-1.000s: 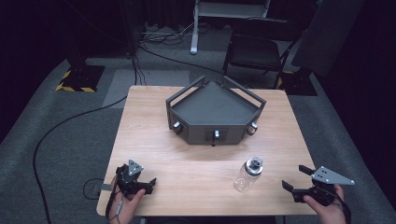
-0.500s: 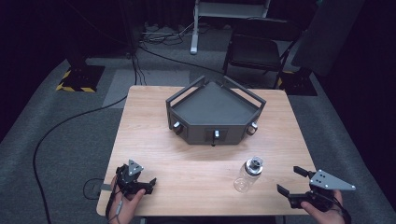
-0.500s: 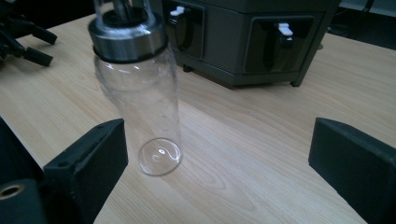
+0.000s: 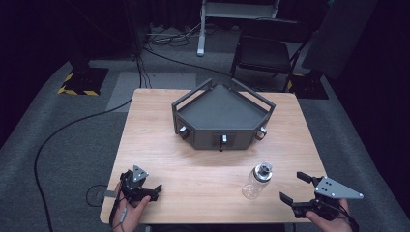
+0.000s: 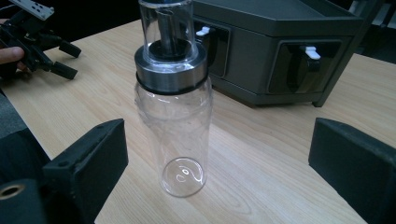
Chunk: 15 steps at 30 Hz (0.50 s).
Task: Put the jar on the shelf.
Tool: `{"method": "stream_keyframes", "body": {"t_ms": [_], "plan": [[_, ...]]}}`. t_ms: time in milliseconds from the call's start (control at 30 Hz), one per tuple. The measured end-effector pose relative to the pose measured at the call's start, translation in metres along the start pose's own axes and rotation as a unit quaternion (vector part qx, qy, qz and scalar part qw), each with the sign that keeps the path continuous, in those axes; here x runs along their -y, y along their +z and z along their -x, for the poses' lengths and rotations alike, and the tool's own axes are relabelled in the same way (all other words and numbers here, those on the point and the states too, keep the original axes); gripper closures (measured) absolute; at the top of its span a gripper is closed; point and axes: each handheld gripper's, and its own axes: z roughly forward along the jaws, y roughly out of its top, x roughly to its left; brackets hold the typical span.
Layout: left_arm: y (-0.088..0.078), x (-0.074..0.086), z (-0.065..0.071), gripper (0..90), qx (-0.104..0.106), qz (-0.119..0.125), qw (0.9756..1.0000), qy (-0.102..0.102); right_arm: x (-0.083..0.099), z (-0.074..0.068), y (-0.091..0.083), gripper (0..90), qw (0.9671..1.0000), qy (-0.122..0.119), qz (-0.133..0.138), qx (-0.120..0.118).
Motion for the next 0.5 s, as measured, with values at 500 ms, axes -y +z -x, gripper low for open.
{"method": "stream_keyframes", "body": {"t_ms": [500], "plan": [[0.0,0.0,0.0,0.3,0.001,-0.001,1.0,0.001,-0.008,-0.01,0.02,4.6,0.9999,-0.006,0.005,-0.013]]}}
